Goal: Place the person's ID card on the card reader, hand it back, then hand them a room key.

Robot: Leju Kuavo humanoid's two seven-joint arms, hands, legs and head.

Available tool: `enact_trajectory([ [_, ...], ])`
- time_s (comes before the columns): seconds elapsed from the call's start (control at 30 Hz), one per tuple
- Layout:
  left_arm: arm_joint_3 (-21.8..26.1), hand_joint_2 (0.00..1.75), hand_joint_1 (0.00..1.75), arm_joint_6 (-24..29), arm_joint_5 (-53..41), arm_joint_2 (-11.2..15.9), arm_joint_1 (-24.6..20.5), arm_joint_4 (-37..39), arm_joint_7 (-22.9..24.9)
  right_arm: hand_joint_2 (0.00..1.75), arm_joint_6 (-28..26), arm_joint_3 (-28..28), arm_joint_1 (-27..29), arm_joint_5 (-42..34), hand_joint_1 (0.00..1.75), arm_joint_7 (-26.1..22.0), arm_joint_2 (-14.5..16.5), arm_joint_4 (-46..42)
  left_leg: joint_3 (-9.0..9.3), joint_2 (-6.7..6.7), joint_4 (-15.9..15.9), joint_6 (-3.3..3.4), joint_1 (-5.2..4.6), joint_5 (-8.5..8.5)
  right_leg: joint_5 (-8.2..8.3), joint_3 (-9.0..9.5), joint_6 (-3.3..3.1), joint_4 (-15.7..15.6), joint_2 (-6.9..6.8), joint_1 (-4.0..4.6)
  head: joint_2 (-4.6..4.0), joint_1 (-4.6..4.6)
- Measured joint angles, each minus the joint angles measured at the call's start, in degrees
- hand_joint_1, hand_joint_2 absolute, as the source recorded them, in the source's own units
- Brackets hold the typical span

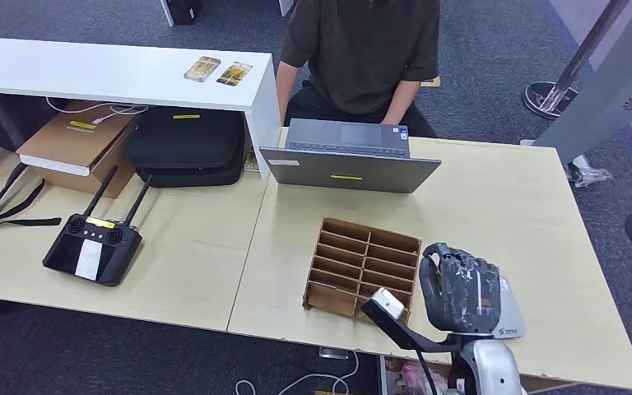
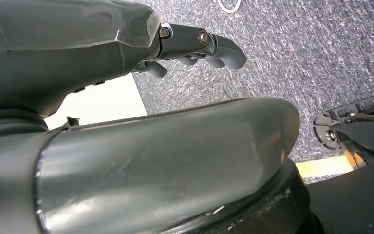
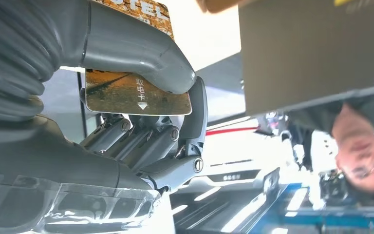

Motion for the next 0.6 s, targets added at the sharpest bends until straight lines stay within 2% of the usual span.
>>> enact_trajectory([
  [0.27, 0.02, 0.0, 0.0, 0.12, 0.72, 0.0, 0.03, 0.0, -0.07, 1.75, -1.19, -2.1, 3.22, 1.05, 1.75, 0.05, 1.44, -3.47, 0.0, 0.0, 0.0, 0.0, 0.0, 0.0, 0.0, 0.0, 0.0, 0.0, 0.0, 0.0, 0.0, -0.01],
  [0.47, 0.04, 0.0, 0.0, 0.63, 0.93, 0.0, 0.18, 0.0, -0.31, 1.75, -6.04, -4.24, 5.12, 2.9, 1.75, 0.37, 1.92, -7.32, 0.0, 0.0, 0.0, 0.0, 0.0, 0.0, 0.0, 0.01, 0.0, 0.0, 0.0, 0.0, 0.0, 0.0],
  [0.6, 0.04, 0.0, 0.0, 0.66, 0.88, -0.01, 0.3, 0.0, -0.35, 1.75, -7.37, -5.49, 6.39, 3.38, 1.75, 0.74, 2.06, -9.69, 0.0, 0.01, 0.0, 0.0, 0.0, 0.0, 0.0, 0.01, 0.0, -0.01, 0.0, 0.0, 0.0, -0.01],
])
